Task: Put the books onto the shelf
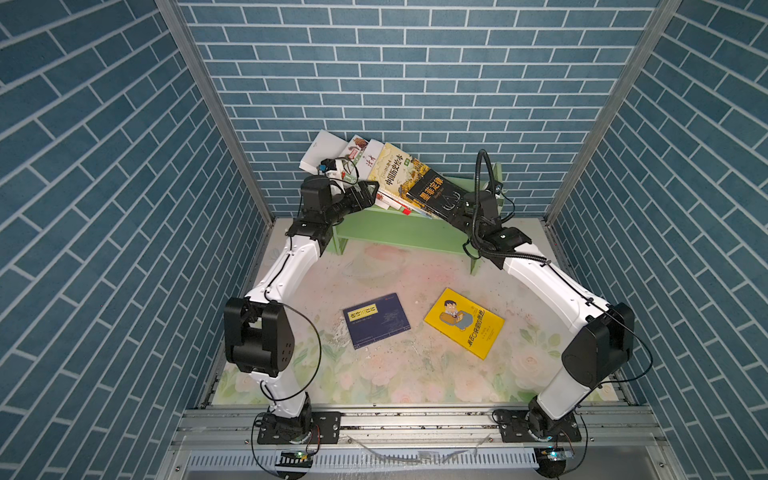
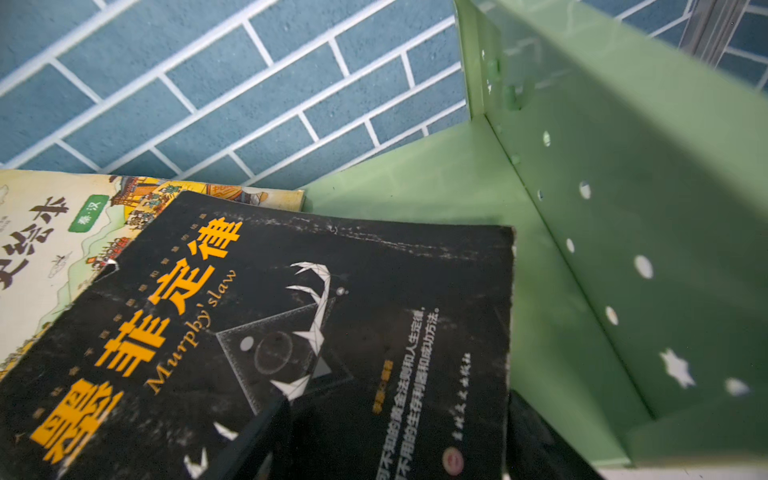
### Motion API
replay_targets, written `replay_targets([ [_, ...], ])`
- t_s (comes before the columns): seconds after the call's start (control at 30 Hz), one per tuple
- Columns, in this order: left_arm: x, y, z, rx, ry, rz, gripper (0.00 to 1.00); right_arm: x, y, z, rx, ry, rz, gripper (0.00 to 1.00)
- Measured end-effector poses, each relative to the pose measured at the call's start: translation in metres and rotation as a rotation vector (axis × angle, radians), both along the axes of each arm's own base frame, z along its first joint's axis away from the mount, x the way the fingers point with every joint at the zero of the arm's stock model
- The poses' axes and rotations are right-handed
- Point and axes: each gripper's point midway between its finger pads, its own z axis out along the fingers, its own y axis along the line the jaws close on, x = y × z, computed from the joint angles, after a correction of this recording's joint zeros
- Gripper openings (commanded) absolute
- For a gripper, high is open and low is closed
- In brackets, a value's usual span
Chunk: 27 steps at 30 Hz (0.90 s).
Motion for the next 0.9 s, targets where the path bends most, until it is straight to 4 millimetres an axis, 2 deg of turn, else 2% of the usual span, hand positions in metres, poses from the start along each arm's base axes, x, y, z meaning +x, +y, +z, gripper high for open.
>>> replay_targets([
  [0.17, -0.001, -0.001, 0.0, 0.003, -0.003, -0.005, 1.0, 0.01, 0.012, 0.001, 0.017, -0.014, 0.048, 0.71],
  [0.53, -0.006, 0.0, 0.001, 0.009, -0.006, -0.025, 1.0, 0.038, 0.066, 0.005, 0.053, -0.057, 0.257, 0.67],
  [0.9, -0.009, -0.001, 0.002, 0.002, -0.006, -0.055, 1.0, 0.057, 0.091, 0.009, 0.111, -0.087, 0.34, 0.63],
])
